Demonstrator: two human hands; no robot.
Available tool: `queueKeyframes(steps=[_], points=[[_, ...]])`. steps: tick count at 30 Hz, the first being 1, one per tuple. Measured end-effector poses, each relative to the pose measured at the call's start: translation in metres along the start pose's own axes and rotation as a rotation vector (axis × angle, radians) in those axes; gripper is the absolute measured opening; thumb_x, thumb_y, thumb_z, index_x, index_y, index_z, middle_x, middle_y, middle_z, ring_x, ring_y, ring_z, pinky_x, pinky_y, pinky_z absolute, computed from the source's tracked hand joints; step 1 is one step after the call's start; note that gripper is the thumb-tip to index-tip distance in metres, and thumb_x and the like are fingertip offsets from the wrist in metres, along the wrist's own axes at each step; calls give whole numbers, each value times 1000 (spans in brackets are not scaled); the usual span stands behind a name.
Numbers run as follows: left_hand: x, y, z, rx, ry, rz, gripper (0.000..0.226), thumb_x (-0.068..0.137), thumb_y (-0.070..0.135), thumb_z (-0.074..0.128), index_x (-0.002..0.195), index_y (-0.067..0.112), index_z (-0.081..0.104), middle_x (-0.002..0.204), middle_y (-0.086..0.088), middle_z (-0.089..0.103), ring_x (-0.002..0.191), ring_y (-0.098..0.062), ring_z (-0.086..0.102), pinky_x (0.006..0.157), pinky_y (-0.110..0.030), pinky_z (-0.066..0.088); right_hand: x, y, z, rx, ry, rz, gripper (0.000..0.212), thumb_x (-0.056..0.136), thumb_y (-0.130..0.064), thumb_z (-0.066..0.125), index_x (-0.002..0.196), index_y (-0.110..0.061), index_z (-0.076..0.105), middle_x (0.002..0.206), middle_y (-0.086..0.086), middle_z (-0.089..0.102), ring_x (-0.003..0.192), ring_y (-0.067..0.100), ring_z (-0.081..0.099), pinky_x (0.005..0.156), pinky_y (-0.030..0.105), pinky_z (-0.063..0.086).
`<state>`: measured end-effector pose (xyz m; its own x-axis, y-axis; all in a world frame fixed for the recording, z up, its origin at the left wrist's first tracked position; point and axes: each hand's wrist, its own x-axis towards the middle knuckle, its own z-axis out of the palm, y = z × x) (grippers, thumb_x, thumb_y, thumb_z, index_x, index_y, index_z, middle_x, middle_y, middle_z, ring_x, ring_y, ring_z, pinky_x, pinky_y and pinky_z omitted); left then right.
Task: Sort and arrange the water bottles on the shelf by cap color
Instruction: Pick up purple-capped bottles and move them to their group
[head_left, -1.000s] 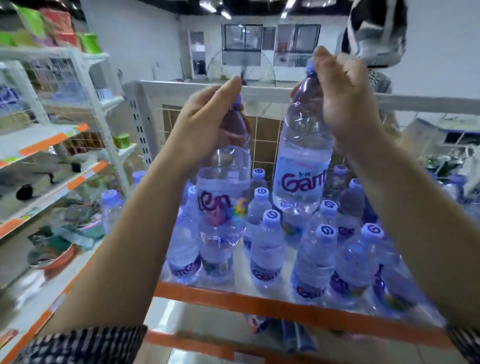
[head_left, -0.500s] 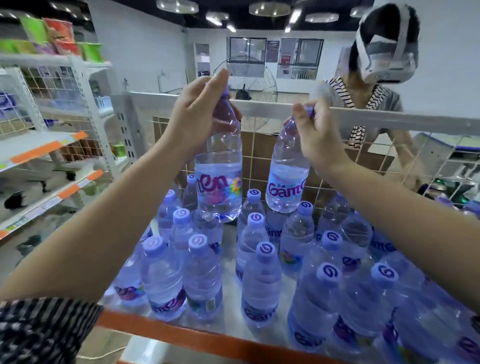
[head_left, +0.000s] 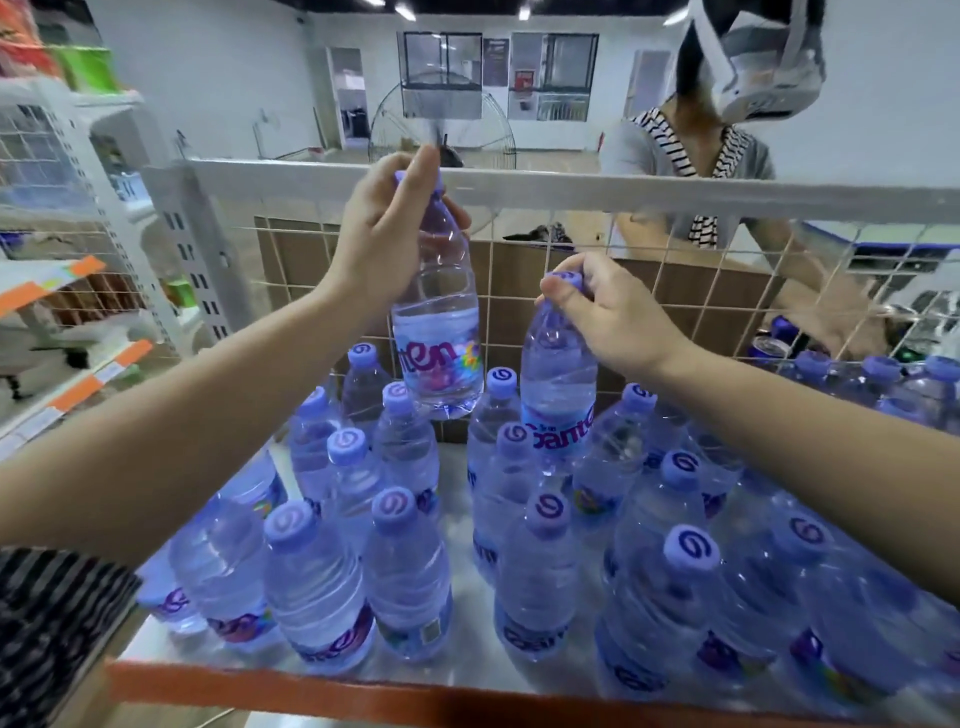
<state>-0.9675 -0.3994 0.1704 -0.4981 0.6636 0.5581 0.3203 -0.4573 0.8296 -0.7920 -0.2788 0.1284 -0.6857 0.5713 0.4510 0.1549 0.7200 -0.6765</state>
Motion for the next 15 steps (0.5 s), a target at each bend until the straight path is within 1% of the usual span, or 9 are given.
queueKeyframes(steps=[2,6,8,10,12,13,15], points=[[2,-7,0,7,-18,11,26,104,32,41,86,13,47,71,-5,68,57,-20,62,57,-31,54,-4,8,2,-52,-45,8,32,98,-37,54,111,-8,57,96,8,70,85,18,62,81,37,49],[5,-17,1,-14,-45,8,25,100,36,44,86,16,48,70,-3,69,59,-21,63,59,-34,54,-14,21,9,-146,-130,20,30,97,-37,55,108,-9,56,80,-4,59,70,8,51,65,22,38],[6,-21,2,-1,-61,19,24,100,36,44,86,17,49,71,-3,70,60,-22,63,59,-33,54,-17,26,11,-159,-174,36,31,98,-37,55,108,-8,54,79,-5,57,70,10,50,62,23,35],[7,-24,2,9,-68,19,24,100,37,44,87,17,49,71,-3,70,62,-24,64,59,-32,55,-19,29,11,-171,-213,61,33,98,-37,54,110,-7,54,83,0,58,75,15,51,64,28,33],[8,-27,3,21,-59,17,24,100,36,44,87,17,48,71,-2,70,61,-22,65,58,-31,55,-17,29,8,-207,-260,93,35,98,-39,53,112,-8,53,88,4,61,78,17,52,65,31,35],[8,-28,3,34,-58,19,23,101,35,44,87,17,48,71,-2,70,61,-21,65,57,-30,55,-16,29,6,-233,-286,108,35,98,-41,53,112,-9,52,91,5,62,79,17,53,65,31,37],[9,-31,5,62,-66,14,21,102,32,44,87,18,48,72,-1,70,62,-20,64,58,-29,54,-12,29,1,-284,-333,130,36,97,-44,52,112,-11,52,93,4,62,81,17,54,65,26,39]])
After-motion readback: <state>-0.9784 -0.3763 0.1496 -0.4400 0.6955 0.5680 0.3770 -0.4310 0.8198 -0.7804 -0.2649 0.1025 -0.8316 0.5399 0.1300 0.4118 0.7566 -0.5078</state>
